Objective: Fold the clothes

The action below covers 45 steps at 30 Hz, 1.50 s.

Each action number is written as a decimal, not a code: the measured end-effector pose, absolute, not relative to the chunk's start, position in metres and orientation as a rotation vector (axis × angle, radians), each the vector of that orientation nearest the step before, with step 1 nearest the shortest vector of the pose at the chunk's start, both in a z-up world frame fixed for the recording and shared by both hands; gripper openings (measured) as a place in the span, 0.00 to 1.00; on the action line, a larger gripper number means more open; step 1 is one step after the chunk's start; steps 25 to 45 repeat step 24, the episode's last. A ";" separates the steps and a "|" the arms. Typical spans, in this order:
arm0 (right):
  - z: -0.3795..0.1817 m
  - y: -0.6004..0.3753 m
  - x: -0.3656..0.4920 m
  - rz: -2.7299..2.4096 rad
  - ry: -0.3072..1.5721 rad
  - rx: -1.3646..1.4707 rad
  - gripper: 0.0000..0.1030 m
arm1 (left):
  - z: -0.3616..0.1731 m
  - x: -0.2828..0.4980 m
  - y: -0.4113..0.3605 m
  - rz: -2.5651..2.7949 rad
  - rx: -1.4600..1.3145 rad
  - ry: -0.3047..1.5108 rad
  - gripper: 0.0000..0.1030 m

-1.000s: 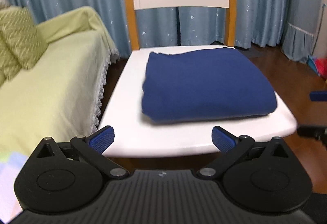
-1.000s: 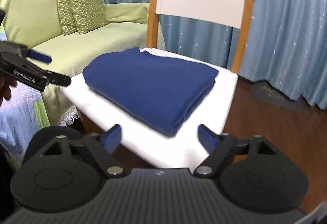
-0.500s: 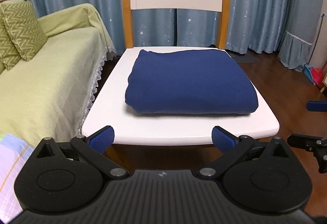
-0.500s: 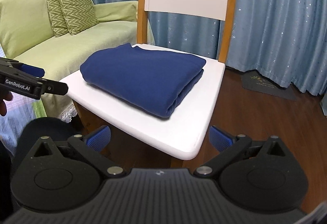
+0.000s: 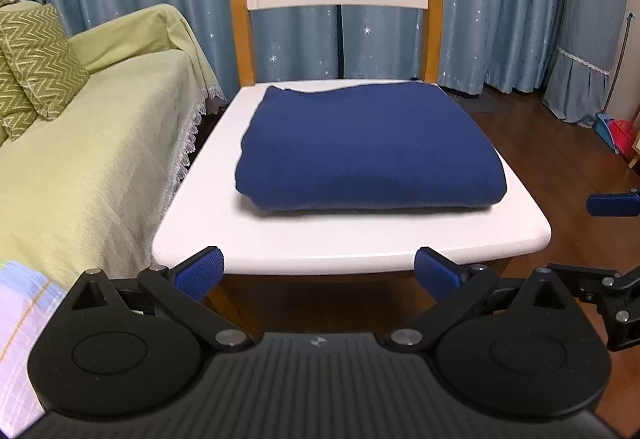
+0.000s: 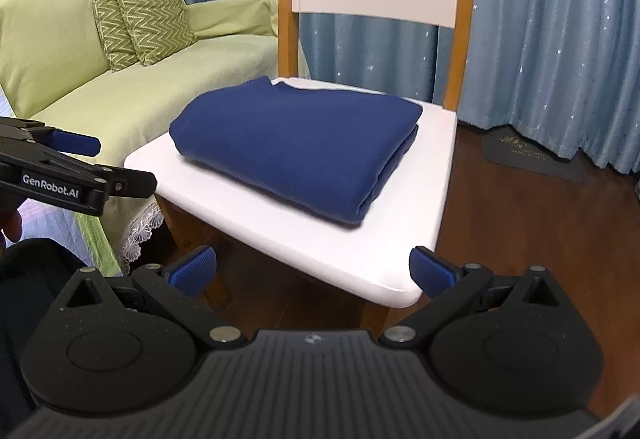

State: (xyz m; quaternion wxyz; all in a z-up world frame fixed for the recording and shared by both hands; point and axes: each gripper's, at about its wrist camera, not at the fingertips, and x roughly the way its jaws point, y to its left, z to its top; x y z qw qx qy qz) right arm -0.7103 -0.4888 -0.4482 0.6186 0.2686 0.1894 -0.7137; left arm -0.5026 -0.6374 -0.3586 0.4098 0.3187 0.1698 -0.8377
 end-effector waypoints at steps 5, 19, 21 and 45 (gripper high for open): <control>-0.453 -0.491 -0.709 -1.643 0.437 0.635 0.99 | -0.359 -0.506 -0.642 -2.131 0.787 0.457 0.99; -0.456 -0.500 -0.708 -1.643 0.418 0.649 0.99 | -0.363 -0.512 -0.646 -2.167 0.799 0.474 0.99; -0.456 -0.501 -0.708 -1.644 0.417 0.646 0.99 | -0.362 -0.512 -0.645 -2.168 0.785 0.465 0.99; -0.455 -0.501 -0.708 -1.650 0.416 0.643 0.99 | -0.361 -0.512 -0.645 -2.165 0.768 0.449 0.99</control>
